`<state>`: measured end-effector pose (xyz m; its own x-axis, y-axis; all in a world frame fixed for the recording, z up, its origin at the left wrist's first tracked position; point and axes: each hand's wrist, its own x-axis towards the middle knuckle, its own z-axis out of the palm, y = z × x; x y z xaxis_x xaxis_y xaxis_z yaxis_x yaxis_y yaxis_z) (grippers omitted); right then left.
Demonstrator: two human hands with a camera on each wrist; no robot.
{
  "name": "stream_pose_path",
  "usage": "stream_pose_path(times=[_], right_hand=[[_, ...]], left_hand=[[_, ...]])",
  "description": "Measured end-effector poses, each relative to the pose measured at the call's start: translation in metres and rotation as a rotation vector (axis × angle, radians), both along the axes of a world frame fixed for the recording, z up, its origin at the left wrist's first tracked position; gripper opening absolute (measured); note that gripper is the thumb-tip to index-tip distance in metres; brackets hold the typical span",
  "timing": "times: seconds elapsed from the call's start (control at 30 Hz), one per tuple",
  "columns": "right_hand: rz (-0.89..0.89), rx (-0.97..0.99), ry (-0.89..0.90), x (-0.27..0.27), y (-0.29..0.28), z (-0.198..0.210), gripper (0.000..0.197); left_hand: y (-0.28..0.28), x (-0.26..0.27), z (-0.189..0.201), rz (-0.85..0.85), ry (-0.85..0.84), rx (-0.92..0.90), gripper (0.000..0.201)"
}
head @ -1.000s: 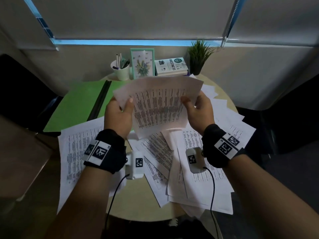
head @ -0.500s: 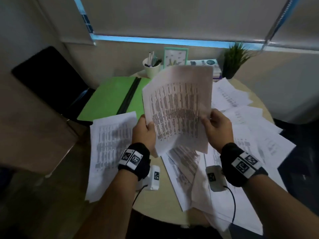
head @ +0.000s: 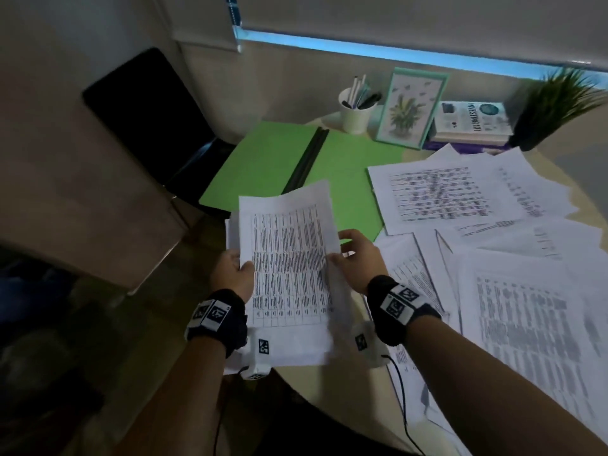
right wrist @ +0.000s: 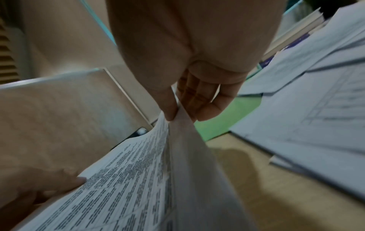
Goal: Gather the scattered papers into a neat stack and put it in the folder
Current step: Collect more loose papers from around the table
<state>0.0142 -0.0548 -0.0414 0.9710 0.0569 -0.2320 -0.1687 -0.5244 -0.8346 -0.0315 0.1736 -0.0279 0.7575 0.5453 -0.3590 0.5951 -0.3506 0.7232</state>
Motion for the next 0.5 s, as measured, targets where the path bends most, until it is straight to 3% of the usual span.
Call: stream_pose_path(times=[0.17, 0.27, 0.43, 0.5], right_hand=[[-0.021, -0.088, 0.085, 0.002, 0.042, -0.027, 0.033], [-0.071, -0.216, 0.127, 0.003, 0.053, -0.04, 0.042], [-0.178, -0.254, 0.238, 0.012, 0.074, -0.047, 0.049], [-0.152, -0.255, 0.334, 0.02, 0.084, -0.052, 0.047]], left_hand=[[0.044, -0.004, -0.032, 0.023, 0.125, 0.074, 0.028], [0.063, -0.001, -0.045, 0.099, 0.164, 0.078, 0.05], [0.07, 0.018, -0.052, 0.215, 0.267, -0.362, 0.085], [0.07, 0.022, -0.056, 0.176, 0.35, -0.398, 0.089]])
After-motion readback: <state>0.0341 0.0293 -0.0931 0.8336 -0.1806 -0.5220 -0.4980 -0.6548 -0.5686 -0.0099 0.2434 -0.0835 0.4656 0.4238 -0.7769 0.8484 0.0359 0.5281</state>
